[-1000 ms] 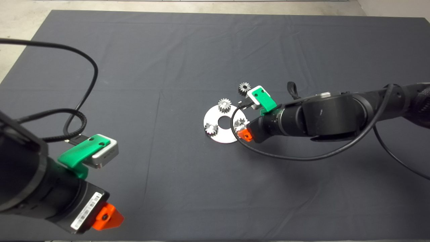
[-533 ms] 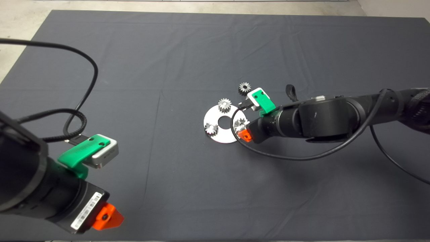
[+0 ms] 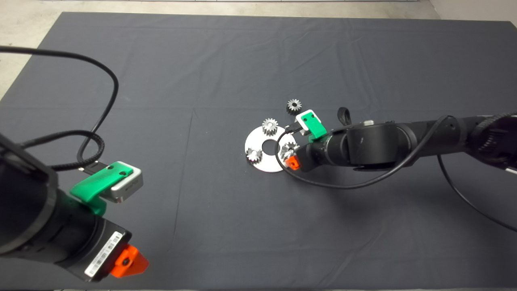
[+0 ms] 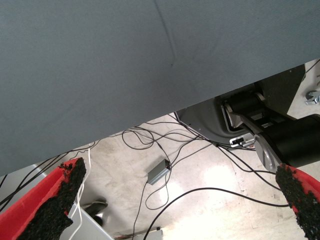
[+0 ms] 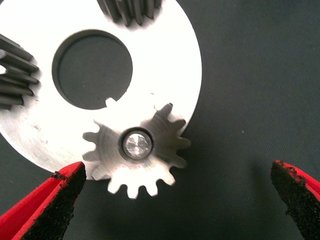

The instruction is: Remove an incorrectly installed larger gear and replace it with the correct smaller gear

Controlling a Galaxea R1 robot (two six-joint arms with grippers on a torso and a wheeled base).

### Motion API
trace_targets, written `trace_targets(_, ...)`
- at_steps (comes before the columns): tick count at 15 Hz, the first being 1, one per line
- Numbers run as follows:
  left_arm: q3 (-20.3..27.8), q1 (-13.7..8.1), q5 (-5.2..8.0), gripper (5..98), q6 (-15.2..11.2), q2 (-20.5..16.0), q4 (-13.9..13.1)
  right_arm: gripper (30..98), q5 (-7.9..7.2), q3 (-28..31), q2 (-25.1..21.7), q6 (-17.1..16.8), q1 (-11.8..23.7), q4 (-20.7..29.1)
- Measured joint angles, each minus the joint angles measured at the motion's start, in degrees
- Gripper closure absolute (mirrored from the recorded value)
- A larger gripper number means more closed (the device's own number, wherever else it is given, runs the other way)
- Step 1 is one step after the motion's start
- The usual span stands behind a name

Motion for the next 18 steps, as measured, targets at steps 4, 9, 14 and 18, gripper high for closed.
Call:
trace_targets(4, 0.0, 0.0, 0.02, 6.0, 0.0, 0.0, 0.0, 30.8, 0.05, -0.17, 1.97, -1.59, 0.03, -0.47)
trace_targets(9, 0.0, 0.0, 0.0, 6.0, 0.0, -0.02, 0.0, 38.1, 0.02, -0.21, 2.58, -2.37, 0.03, -0.47)
trace_targets(14, 0.0, 0.0, 0.02, 6.0, 0.0, -0.02, 0.0, 42.9, 0.05, -1.89, 3.04, -2.37, 0.03, -0.48)
trace_targets(18, 0.0, 0.0, 0.02, 6.0, 0.0, -0.02, 0.0, 48.4, 0.11, -3.47, 3.39, -2.35, 0.02, -0.55)
